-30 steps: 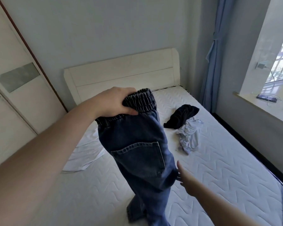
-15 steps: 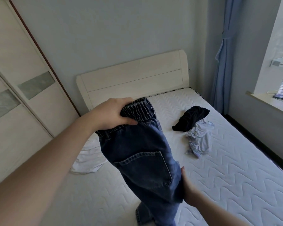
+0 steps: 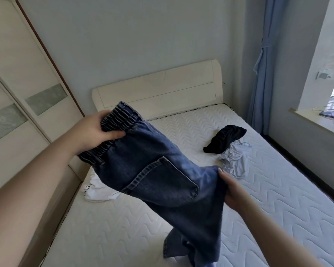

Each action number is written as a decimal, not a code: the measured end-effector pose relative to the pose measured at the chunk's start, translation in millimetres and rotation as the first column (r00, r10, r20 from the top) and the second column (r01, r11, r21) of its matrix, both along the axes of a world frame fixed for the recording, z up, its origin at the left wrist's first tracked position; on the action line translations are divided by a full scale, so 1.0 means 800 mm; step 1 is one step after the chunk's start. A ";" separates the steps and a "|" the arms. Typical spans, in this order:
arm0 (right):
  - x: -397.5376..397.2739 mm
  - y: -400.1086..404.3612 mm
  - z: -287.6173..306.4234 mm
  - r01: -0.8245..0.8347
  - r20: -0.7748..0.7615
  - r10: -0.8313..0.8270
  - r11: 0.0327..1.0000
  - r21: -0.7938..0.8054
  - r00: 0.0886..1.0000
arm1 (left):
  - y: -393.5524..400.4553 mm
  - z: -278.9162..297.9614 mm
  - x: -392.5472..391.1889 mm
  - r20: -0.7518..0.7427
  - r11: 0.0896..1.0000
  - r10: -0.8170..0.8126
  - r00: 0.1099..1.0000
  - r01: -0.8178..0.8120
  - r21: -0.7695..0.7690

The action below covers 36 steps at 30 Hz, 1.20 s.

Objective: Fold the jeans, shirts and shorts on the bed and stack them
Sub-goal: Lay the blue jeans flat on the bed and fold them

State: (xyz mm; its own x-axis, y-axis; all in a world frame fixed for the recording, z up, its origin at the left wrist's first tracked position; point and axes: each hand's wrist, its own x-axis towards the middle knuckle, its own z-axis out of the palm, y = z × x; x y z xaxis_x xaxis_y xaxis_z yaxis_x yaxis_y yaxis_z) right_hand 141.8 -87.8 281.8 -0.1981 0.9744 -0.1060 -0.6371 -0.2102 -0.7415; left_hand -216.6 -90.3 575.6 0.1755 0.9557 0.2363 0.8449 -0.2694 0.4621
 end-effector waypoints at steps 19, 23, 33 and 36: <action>-0.001 -0.117 0.266 0.457 0.347 -0.644 0.746 0.484 0.682 | -0.111 -0.074 -0.102 0.721 0.999 -0.016 0.693 0.037 -0.014; 0.016 -0.150 0.294 0.433 0.403 -0.671 0.724 0.537 0.622 | -0.123 -0.085 -0.086 0.762 0.995 -0.044 0.646 0.093 -0.022; 0.096 -0.178 0.301 0.405 0.539 -0.663 0.746 0.528 0.519 | -0.136 -0.123 -0.011 0.802 0.974 -0.088 0.591 0.220 -0.055; 0.117 -0.160 0.275 0.356 0.613 -0.593 0.805 0.475 0.522 | -0.131 -0.145 0.005 0.802 0.976 -0.029 0.596 0.189 -0.106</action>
State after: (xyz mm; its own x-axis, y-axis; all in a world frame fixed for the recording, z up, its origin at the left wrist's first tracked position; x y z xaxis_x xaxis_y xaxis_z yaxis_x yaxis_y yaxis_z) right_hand 235.5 -215.7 502.1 0.3254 0.9049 0.2743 0.1670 0.2305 -0.9586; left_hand -212.7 -195.2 459.2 0.1012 0.9787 0.1786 0.0924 -0.1880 0.9778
